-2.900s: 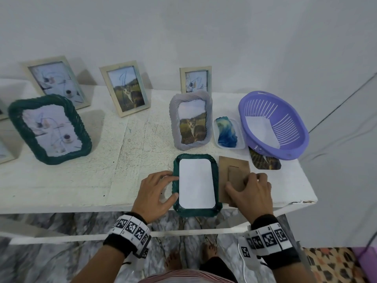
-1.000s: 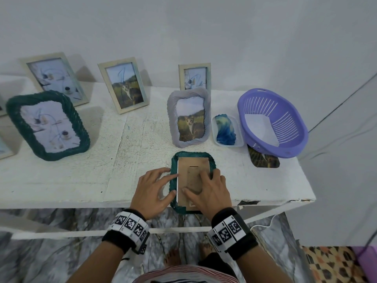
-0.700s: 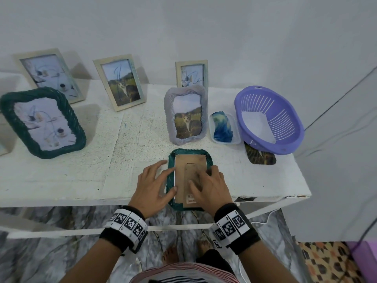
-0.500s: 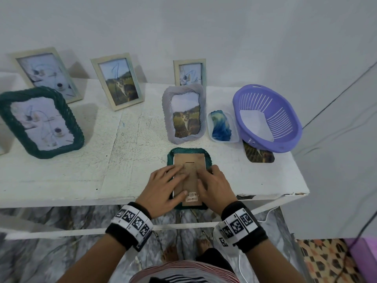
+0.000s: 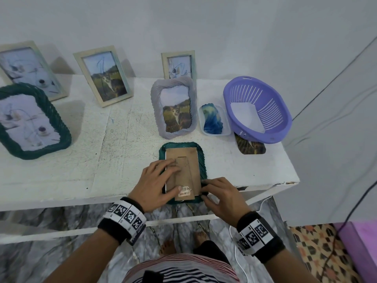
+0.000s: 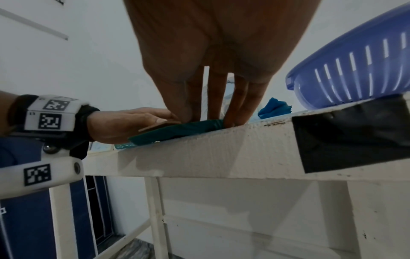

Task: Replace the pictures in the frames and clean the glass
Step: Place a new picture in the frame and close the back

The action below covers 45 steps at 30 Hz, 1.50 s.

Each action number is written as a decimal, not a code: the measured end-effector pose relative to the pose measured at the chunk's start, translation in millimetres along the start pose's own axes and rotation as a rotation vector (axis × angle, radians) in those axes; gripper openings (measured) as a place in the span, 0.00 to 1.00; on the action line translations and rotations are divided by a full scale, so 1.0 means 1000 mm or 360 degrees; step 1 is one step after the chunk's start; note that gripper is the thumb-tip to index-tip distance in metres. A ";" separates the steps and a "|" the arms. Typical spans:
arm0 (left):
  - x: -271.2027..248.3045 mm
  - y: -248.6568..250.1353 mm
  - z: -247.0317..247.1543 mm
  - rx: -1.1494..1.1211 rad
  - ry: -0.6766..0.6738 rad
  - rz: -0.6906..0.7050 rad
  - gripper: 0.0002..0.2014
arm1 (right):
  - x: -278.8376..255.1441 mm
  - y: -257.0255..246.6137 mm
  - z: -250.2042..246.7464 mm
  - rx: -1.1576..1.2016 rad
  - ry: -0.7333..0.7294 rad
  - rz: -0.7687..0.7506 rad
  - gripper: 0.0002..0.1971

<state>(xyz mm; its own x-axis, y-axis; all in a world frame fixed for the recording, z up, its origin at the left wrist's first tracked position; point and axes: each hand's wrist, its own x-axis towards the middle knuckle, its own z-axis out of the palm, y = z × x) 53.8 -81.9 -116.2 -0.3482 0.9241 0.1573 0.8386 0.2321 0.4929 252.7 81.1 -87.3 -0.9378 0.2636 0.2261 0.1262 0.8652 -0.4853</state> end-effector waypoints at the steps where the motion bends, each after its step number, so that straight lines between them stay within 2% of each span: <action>1: 0.000 0.000 0.000 -0.0004 -0.0002 -0.0002 0.27 | 0.000 -0.001 0.001 -0.0002 0.0011 -0.0005 0.11; 6: -0.001 -0.001 -0.001 -0.0017 0.0009 0.0015 0.27 | -0.002 -0.003 0.004 -0.0026 0.0050 -0.0030 0.11; 16: -0.003 0.001 0.001 0.0100 -0.0003 0.0037 0.25 | -0.003 0.000 0.000 -0.0231 -0.0081 -0.0184 0.06; 22: -0.002 0.004 0.001 0.0095 -0.0019 0.0005 0.25 | -0.006 -0.002 0.006 -0.0216 0.0030 -0.0055 0.05; 25: -0.001 0.004 0.001 0.0116 -0.0024 -0.0007 0.25 | -0.005 -0.013 0.003 -0.0336 0.0182 0.0056 0.09; 28: -0.002 0.004 0.001 0.0129 -0.0020 -0.0024 0.25 | -0.004 -0.021 0.005 -0.0513 0.0164 0.0021 0.09; 33: -0.002 0.006 0.001 0.0145 -0.0017 -0.0024 0.25 | -0.010 -0.016 0.014 -0.0259 0.0124 0.0284 0.14; 40: -0.003 0.007 0.002 0.0108 -0.0001 -0.0042 0.25 | -0.008 -0.012 0.012 0.0017 0.0105 0.0206 0.12; 45: -0.003 0.006 0.002 0.0107 -0.0003 -0.0045 0.25 | -0.011 -0.010 0.017 0.0004 0.0187 0.0229 0.12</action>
<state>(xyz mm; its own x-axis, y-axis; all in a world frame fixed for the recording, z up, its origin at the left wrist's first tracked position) 61.0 -82.5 -115.6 -0.3715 0.9174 0.1424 0.8547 0.2780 0.4384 256.2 62.6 -98.8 -0.8659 0.4325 0.2512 0.2553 0.8141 -0.5216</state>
